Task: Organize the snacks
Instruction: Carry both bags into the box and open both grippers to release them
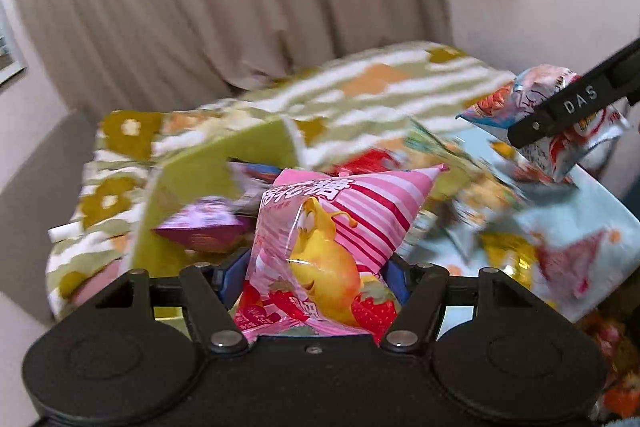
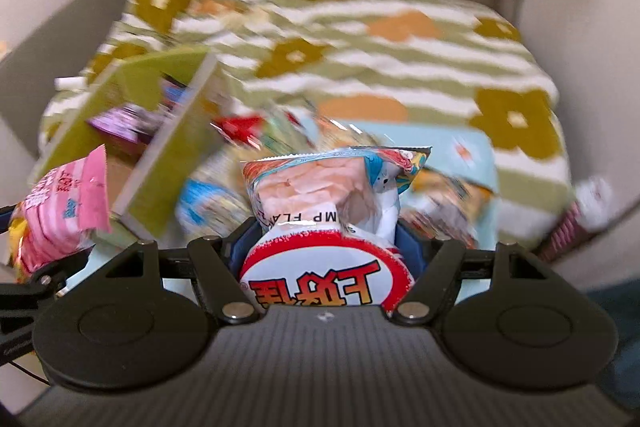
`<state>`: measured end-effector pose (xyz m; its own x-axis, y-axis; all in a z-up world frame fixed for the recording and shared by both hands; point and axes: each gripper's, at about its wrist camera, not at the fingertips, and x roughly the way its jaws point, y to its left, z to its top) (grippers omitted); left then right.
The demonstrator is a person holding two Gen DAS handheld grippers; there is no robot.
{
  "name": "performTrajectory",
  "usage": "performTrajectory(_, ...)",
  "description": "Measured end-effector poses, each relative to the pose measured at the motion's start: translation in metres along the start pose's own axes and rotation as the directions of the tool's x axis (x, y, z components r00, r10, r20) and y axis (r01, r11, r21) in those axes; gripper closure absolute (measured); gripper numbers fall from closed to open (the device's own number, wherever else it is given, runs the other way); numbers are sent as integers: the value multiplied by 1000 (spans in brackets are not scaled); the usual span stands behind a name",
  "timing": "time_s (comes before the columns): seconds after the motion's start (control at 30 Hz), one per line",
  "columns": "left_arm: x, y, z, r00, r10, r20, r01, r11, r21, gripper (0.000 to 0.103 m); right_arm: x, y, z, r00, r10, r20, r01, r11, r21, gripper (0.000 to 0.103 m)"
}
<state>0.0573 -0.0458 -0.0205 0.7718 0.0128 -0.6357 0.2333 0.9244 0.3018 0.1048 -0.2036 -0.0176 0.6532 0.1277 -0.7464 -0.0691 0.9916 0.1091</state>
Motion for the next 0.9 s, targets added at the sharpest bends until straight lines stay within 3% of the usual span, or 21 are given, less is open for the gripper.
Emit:
performTrajectory(0.2,7,61,12,996,91,11,-90,994,-54,32,11,63,41,996,89,23,-88,995,-50,17)
performTrajectory(0.37,39,113,22,992,122,-31,-125,987,-97,31,39,121,70,990,140,29,-139,989,-51,16)
performTrajectory(0.57,104,153,20,990,76,-116,-89,989,-116,31,92,177,92,990,140,-5,-140,989,-37,16)
performTrajectory(0.77,154,164,6,983,-3,-184,-17,994,-110,29,135,198,95,995,88,-54,-87,996,24,16)
performTrajectory(0.8,158,164,3,981,-9,-192,-12,994,-108,28,138,199,94,995,81,-59,-79,996,33,16)
performTrajectory(0.87,164,162,0,981,-12,-194,-7,995,-96,13,143,199,92,995,64,-71,-60,997,48,16)
performTrajectory(0.9,165,160,-2,980,-15,-196,-1,997,-80,0,146,199,92,996,53,-77,-49,997,54,16)
